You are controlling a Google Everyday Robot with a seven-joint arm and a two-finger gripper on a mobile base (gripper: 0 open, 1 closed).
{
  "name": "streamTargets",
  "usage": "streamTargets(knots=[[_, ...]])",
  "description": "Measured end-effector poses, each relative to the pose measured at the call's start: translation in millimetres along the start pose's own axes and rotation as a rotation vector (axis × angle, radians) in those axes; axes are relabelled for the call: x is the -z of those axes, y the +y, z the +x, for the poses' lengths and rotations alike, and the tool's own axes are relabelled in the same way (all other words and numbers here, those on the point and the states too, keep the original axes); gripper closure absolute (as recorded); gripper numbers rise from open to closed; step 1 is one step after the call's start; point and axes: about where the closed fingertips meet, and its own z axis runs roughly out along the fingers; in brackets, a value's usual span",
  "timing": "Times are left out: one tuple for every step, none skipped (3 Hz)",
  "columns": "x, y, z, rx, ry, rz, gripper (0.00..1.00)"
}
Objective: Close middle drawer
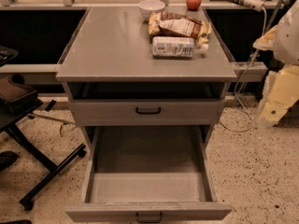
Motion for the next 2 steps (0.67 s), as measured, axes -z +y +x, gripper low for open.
streamTargets(knots=[[0, 0, 0, 0.000, 0.000, 0.000, 0.00], [-12, 6, 5, -0.022, -0.011, -0.002, 0.00]])
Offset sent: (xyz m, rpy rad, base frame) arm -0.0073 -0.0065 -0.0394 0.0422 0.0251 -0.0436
